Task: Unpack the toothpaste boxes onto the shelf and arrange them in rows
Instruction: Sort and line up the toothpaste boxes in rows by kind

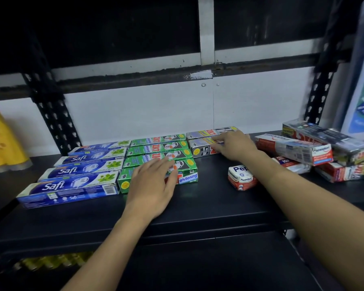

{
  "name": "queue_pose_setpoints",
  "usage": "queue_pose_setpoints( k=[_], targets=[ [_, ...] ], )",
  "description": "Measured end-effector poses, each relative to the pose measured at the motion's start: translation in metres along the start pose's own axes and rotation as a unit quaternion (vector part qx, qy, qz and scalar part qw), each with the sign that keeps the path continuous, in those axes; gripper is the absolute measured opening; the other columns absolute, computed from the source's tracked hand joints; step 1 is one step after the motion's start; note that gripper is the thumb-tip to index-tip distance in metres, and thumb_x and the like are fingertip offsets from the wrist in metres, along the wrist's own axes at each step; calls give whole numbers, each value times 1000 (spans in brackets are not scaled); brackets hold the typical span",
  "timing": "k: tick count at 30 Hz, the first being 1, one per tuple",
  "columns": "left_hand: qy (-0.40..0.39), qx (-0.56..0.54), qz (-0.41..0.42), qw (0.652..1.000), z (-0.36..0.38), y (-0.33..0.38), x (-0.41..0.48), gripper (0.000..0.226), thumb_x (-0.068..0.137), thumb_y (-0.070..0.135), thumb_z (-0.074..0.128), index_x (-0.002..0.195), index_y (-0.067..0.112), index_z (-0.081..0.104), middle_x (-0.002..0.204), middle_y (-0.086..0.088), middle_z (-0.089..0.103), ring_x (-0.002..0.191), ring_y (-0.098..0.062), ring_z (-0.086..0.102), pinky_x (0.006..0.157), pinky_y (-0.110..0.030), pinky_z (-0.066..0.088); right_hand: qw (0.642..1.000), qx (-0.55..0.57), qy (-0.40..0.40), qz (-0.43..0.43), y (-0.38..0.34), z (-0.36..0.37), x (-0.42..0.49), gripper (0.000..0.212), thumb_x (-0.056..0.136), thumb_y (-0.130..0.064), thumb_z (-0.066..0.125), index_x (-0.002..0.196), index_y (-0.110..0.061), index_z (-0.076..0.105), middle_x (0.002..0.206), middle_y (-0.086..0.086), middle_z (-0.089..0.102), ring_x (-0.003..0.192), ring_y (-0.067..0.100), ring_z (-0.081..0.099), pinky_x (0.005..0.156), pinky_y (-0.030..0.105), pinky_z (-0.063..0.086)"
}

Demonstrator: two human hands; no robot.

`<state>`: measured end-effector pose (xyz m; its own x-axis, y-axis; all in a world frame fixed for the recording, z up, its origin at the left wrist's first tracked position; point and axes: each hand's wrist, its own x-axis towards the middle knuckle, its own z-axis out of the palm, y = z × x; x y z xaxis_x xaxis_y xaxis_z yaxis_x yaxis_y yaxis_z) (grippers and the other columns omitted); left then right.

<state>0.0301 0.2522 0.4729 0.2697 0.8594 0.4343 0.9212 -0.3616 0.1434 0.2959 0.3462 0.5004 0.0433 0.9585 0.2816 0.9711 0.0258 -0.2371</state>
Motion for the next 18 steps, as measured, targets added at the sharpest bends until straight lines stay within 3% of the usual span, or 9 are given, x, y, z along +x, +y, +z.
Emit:
queue_pose_setpoints(
  k=[11, 18],
  targets=[
    [5, -5, -4, 1000, 1, 0, 1, 61, 94, 57, 18, 141, 35, 50, 151, 18, 42, 142, -12, 33, 115, -37, 20, 1000, 13, -23, -17, 5, 2, 7, 45, 93, -58, 49, 135, -40, 55, 139, -2, 57, 134, 27, 44, 111, 54, 32],
    [2, -6, -5, 1000, 1, 1, 1, 55, 99, 55, 21, 141, 34, 50, 151, 17, 43, 141, -12, 33, 114, -36, 19, 998, 21, -50, -23, 1, -20, -13, 51, 91, -54, 57, 138, -35, 53, 141, 4, 56, 132, 28, 45, 108, 40, 39]
  ],
)
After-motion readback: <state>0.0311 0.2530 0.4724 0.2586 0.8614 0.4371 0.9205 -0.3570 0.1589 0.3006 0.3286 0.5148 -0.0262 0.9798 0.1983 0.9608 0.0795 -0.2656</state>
